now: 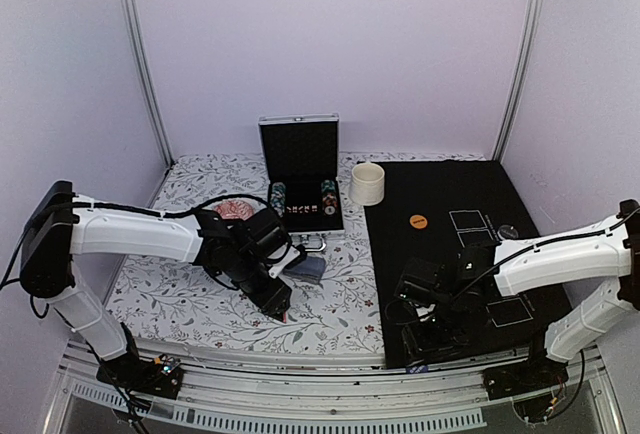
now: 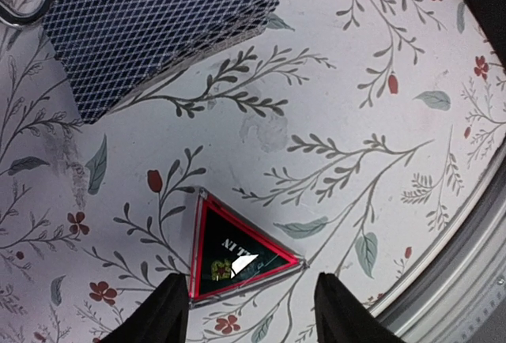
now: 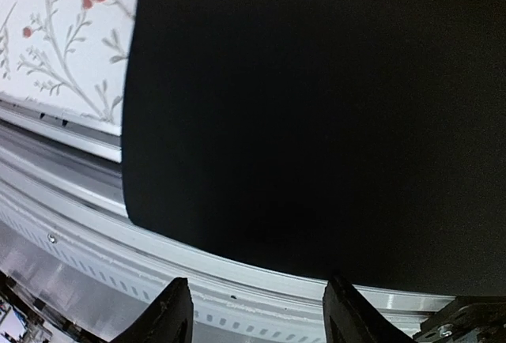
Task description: Distribute texas hold em gaming equipment
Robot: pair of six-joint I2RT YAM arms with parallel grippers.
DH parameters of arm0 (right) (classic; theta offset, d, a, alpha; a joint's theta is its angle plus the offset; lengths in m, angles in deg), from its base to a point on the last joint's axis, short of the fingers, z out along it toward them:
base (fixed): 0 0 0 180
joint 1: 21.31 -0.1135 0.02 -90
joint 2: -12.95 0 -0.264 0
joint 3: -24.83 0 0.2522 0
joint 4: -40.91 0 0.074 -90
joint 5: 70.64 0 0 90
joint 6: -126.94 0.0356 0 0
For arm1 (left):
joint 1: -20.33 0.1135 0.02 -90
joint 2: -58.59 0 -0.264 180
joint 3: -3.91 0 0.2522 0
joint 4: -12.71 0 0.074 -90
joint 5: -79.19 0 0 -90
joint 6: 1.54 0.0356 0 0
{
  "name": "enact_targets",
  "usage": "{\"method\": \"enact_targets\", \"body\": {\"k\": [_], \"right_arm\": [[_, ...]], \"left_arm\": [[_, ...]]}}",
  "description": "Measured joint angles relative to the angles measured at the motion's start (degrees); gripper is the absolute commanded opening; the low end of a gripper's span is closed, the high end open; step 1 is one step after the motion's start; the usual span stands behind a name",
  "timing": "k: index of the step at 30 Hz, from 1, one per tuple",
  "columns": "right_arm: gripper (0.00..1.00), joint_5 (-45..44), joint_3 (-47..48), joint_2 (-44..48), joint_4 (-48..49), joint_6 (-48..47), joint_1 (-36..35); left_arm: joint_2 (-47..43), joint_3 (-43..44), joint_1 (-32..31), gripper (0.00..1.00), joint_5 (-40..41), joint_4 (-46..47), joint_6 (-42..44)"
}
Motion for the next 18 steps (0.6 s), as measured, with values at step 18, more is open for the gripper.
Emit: {"method": "enact_targets", "body": {"k": [18], "right_arm": [[0.43, -1.9, -1.1, -1.0, -0.4, 10.1, -4.0]], "left_arm": [[-0.2, 0.0, 1.0, 0.59, 0.6, 0.2, 3.4]]}}
